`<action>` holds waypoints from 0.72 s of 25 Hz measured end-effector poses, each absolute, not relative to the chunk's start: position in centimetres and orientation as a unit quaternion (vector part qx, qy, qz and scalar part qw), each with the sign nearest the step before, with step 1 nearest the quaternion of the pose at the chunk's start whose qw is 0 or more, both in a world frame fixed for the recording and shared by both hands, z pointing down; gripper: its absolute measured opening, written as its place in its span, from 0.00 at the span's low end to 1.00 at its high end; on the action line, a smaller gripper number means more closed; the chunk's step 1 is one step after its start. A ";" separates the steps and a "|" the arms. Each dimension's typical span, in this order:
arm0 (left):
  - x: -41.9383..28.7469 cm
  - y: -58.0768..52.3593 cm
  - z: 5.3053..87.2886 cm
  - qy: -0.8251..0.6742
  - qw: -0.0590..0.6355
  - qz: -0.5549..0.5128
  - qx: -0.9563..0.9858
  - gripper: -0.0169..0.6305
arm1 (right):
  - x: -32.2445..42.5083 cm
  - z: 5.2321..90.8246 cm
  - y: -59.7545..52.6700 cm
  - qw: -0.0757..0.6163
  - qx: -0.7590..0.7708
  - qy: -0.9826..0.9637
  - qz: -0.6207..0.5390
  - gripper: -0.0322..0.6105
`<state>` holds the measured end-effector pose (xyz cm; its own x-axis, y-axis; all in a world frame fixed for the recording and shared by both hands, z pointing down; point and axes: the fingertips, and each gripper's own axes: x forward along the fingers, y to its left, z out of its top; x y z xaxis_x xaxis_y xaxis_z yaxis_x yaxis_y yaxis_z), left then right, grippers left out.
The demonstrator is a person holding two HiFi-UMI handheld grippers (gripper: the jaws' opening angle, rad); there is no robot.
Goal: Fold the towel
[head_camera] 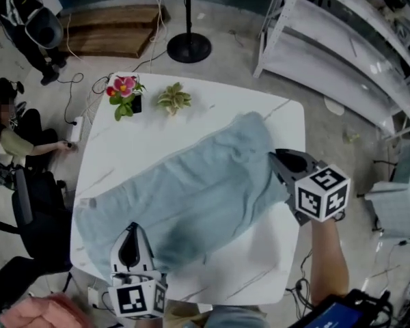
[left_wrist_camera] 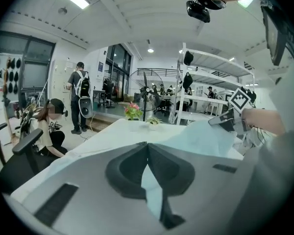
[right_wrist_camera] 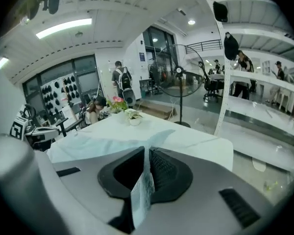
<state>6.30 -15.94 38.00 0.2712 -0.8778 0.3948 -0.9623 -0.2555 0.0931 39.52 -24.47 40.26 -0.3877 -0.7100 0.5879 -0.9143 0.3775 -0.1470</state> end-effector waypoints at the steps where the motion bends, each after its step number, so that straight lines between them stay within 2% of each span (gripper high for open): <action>1: 5.2 -15.4 37.5 -0.592 0.159 0.125 0.780 0.04 | 38.2 39.1 -24.3 0.220 0.507 -0.804 0.221 0.12; 9: -2.8 -10.6 34.3 -0.622 0.152 0.092 0.763 0.04 | 25.7 33.1 -22.5 0.223 0.472 -0.839 0.152 0.12; 18: -12.9 -4.1 33.7 -0.684 0.155 0.059 0.711 0.04 | 10.0 32.8 -19.9 0.252 0.387 -0.882 0.100 0.12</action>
<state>-12.88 -4.09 33.70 0.0580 -0.9531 0.2970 -0.9901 -0.0168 0.1395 10.01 -19.93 32.77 -0.5741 -0.6315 0.5212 -0.7320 0.6810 0.0187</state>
